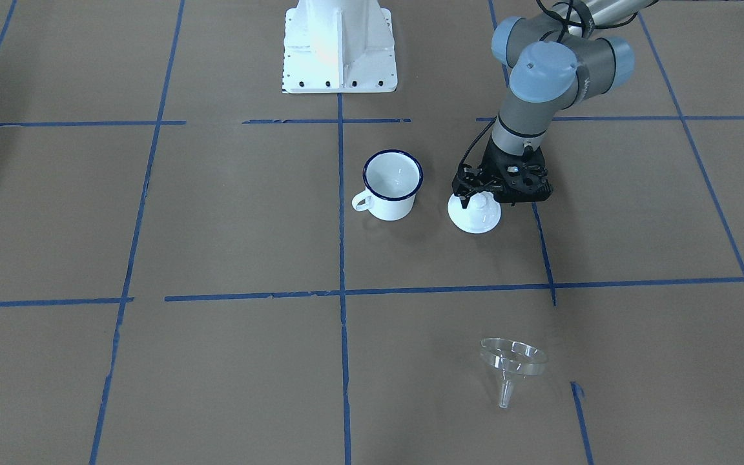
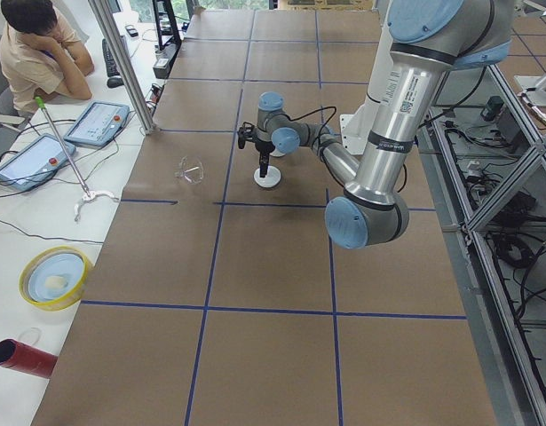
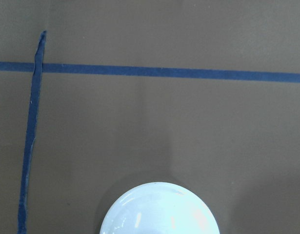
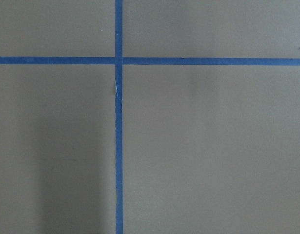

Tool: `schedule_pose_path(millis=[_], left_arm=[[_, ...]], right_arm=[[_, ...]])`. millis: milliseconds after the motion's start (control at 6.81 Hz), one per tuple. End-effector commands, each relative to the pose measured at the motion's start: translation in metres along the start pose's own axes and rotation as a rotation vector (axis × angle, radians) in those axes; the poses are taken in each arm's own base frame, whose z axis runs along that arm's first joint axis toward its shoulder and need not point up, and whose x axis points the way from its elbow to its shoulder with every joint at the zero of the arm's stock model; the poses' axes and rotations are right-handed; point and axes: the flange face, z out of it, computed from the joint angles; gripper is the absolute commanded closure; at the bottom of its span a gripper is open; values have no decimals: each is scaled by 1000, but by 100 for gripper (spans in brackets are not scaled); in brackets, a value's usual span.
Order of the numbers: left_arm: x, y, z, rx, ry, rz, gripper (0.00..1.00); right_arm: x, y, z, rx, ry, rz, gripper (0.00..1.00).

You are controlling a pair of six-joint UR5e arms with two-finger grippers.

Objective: Remove funnel from cup
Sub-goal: 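Move the left gripper down onto the white lid's knob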

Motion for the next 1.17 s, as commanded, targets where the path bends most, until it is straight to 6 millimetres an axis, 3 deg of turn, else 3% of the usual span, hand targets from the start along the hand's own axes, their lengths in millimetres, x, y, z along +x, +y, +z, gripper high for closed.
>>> schedule_pose_path(millis=[0,440,1027], left_arm=[[1,5,7,-9,3,8,9],[20,12,21,-56,4,14,22],[24,14,10,-70,-27,8,29]], right_arm=[[0,0,0,0,0,0,0],[0,0,0,0,0,0,0],[0,0,0,0,0,0,0]])
